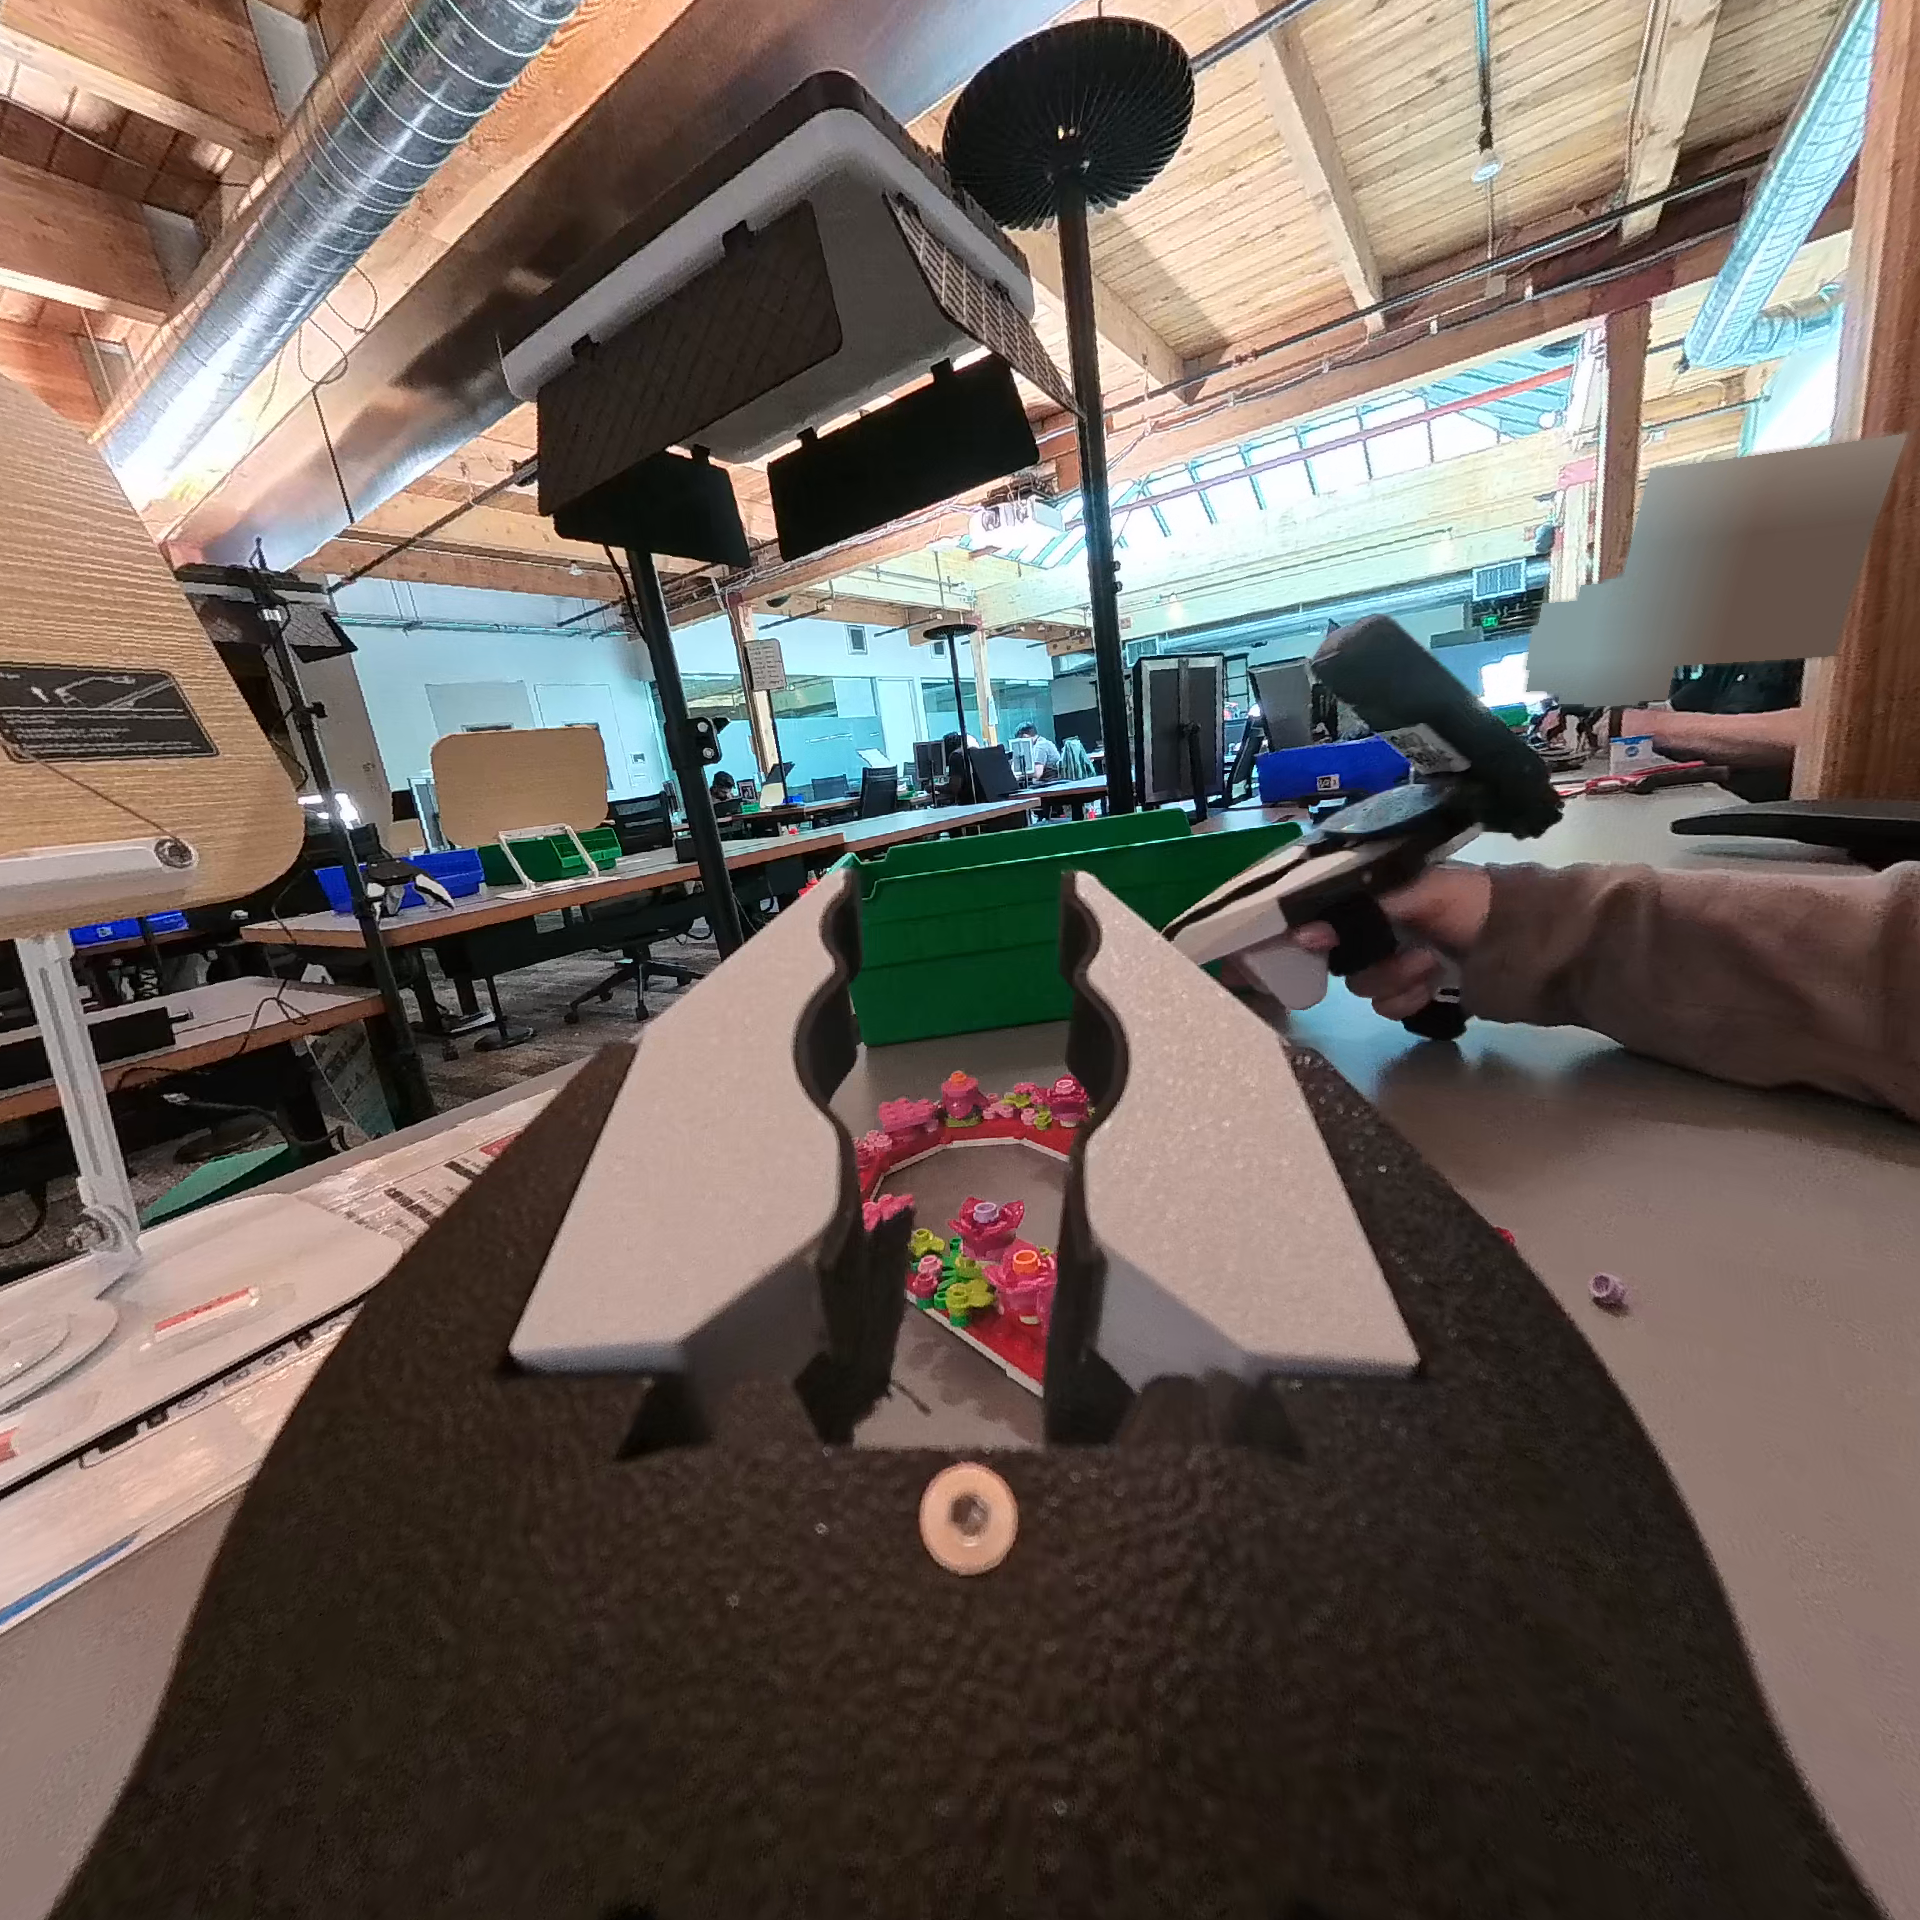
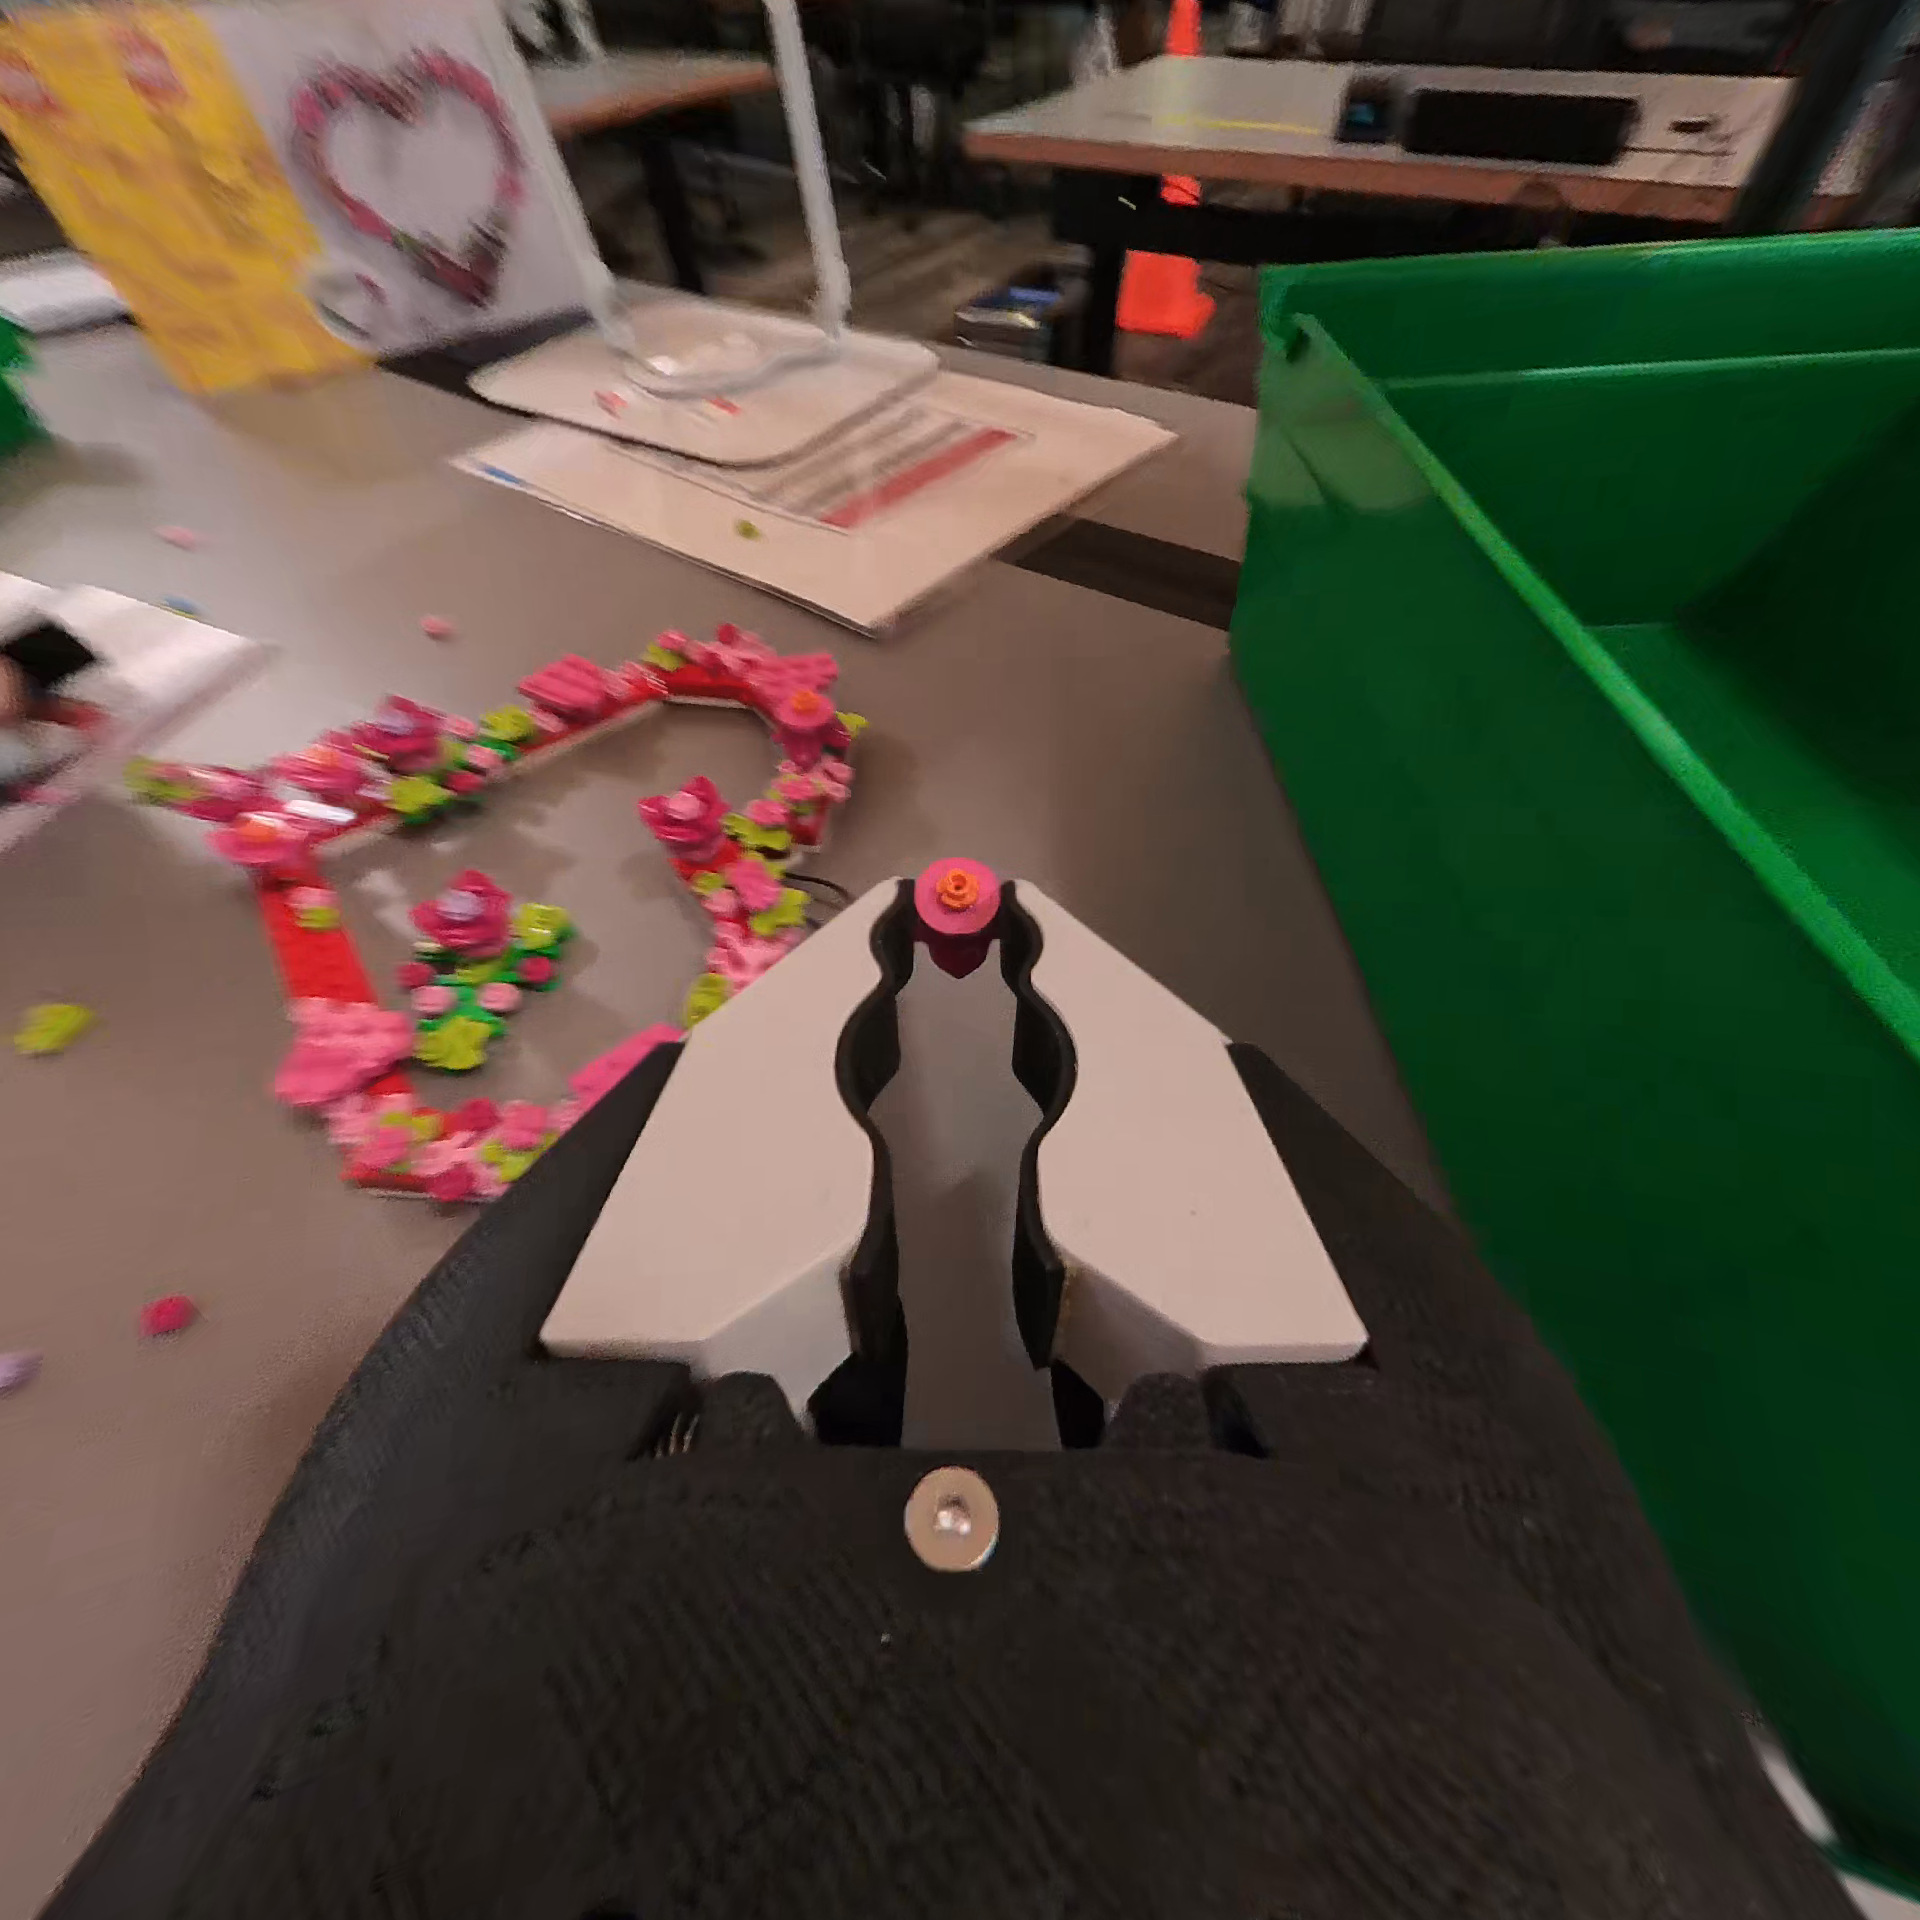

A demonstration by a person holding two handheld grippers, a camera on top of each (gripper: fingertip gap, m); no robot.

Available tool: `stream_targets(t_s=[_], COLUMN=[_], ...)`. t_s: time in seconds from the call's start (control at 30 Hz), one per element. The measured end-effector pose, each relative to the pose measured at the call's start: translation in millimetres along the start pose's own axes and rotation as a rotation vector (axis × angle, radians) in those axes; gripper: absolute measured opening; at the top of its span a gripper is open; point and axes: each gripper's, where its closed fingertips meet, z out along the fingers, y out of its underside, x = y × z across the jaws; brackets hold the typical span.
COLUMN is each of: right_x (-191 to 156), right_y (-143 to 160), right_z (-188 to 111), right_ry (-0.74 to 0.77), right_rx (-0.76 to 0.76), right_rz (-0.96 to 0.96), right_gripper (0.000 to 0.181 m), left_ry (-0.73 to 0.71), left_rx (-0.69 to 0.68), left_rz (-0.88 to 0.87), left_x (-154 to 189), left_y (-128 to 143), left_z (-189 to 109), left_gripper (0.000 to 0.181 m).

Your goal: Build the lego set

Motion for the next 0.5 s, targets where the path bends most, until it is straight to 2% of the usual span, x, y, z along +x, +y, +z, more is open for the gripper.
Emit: stream_targets(t_s=[0.03,0.17,0.27,0.37,0.5], right_x=[-10.1,-39.0,-31.5,-31.0,-29.8], right_y=[-4.5,-26.2,-39.4,-45.0,-45.1], right_z=[-2.7,-19.8,-30.6,-38.7,-38.5], right_ry=[-0.082,-0.449,-0.534,-0.619,-0.622], right_rx=[0.039,0.218,0.324,0.367,0.368], right_rz=[0.048,0.375,0.496,0.563,0.575], right_gripper=[0.014,0.014,0.014,0.014,0.014], left_ry=[0.0,0.004,0.007,0.007,0.009], left_rx=[-0.001,-0.002,-0.002,-0.002,-0.004], left_rz=[0.001,0.005,0.002,0.002,0.002], left_x=[0.1,1.0,1.3,1.0,1.3], left_y=[0.1,0.4,0.5,0.7,1.0], left_z=[0.1,0.3,0.4,0.6,0.8], left_gripper=[0.035,0.035,0.035,0.035,0.035])
